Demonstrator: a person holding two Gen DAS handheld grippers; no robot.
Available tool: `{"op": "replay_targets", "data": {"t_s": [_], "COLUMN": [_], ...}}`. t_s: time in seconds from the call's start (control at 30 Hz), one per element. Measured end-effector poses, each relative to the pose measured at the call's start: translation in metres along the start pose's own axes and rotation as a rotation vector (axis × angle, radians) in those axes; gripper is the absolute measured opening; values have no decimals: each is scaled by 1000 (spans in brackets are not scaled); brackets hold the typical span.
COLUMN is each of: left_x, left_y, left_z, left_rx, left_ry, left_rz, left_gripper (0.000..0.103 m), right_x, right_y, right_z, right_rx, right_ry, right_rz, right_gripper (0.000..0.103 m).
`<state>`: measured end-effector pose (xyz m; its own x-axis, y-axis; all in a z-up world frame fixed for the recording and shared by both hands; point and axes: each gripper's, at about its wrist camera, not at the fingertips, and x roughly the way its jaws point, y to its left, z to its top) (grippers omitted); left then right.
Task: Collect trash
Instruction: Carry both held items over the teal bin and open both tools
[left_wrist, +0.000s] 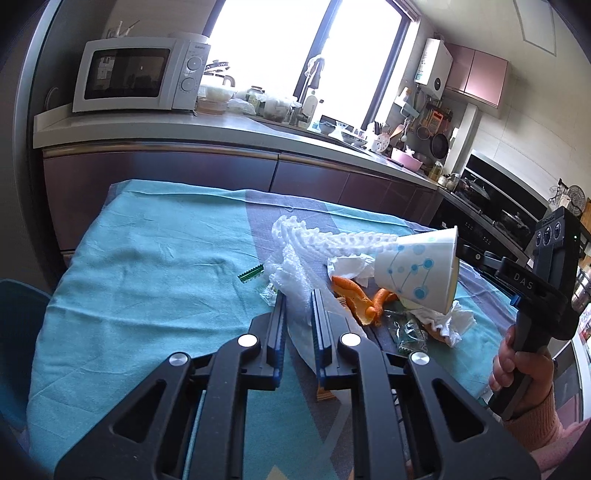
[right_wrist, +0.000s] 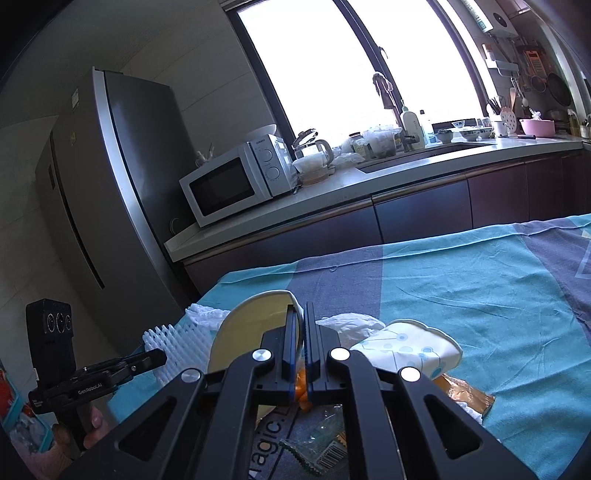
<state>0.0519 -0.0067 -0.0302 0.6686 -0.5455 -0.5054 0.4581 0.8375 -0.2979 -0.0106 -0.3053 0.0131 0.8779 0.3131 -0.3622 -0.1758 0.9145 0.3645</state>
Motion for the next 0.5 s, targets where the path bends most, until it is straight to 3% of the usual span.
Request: {"op": "replay_targets", "data": {"t_s": [0.27, 0.5], "left_x": [-30, -56], "left_y": [22, 48], "left_z": [-3, -8], "left_rx": [-29, -69], "left_ry": [-33, -70], "left_rz": [24, 90], "left_gripper": [13, 13], "right_x": [-13, 15], "right_y": [35, 68], "right_z": [5, -3], "right_rx": [-61, -81], "right_ry": [-38, 27], "right_rz": [111, 216], "right_gripper": [3, 3]}}
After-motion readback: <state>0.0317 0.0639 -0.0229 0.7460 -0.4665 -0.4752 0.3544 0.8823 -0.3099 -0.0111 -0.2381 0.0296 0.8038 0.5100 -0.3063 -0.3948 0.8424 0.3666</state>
